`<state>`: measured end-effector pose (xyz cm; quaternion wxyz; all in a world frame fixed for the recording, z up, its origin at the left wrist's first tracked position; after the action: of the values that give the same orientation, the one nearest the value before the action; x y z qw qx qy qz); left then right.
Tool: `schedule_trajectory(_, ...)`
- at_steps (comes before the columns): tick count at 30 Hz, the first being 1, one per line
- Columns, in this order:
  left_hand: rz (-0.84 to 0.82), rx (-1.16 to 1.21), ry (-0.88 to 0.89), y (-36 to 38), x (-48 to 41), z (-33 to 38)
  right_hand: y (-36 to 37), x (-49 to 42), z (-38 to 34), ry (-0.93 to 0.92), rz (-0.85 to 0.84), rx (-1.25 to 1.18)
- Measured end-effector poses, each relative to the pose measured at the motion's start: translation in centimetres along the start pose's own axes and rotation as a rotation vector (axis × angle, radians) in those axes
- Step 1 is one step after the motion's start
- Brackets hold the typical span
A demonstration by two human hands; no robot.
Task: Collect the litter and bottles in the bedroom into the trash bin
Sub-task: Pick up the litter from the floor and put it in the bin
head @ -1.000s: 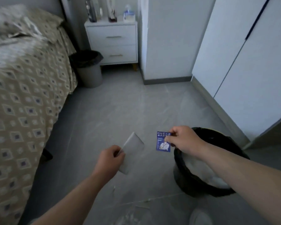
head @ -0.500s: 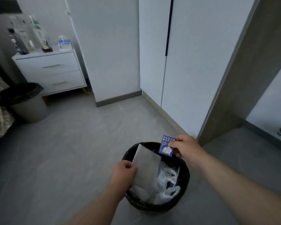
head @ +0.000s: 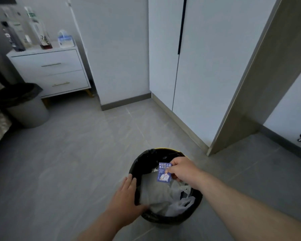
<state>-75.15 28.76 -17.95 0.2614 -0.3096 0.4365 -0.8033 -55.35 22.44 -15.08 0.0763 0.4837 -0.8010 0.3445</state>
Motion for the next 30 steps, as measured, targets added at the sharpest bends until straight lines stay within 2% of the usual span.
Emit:
schedule_trajectory(2, -0.025, 0.033, 0.028, 0.5, 0.2, -0.4, 2.2, -0.3, 0.8, -0.004, -0.055, 0.076)
schedule_trajectory(6, 0.009, 0.170, 0.056, 0.9, 0.1, -1.1, 6.1, -1.6, 2.1, -0.091, -0.045, 0.601)
schedule_trajectory(10, 0.028, 0.239, 0.067, 1.6, -0.1, -1.7, 10.6, -2.6, 3.4, -0.200, -0.175, 0.957)
schedule_trajectory(13, 0.041, 0.251, 0.074, 2.0, -0.2, -2.0, 12.1, -3.8, 5.4, -0.125, -0.276, 1.106)
schedule_trajectory(16, 0.050, 0.273, 0.076, 2.3, -0.1, -2.3, 13.0, -4.2, 6.6, -0.095, -0.324, 1.158)
schedule_trajectory(20, 0.041, 0.244, 0.070, 2.3, -0.2, -2.5, 13.4, -4.2, 6.2, -0.117, -0.306, 1.183)
schedule_trajectory(26, -0.028, 0.152, 0.082, 1.0, -0.3, -2.8, 10.1, -1.6, 1.3, -0.224, -0.143, 1.008)
schedule_trajectory(30, 0.054, 0.188, 0.059, -3.4, 2.9, -5.2, 7.9, 1.4, -4.0, -0.329, -0.065, 0.872)
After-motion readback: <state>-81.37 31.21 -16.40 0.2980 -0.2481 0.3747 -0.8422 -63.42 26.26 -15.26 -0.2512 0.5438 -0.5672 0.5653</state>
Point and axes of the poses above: each hand's wrist, its own x-axis away from the middle knuckle, its own y-axis out of the palm, z = x × y, the point moved 8 cm from there along -x, towards the middle knuckle
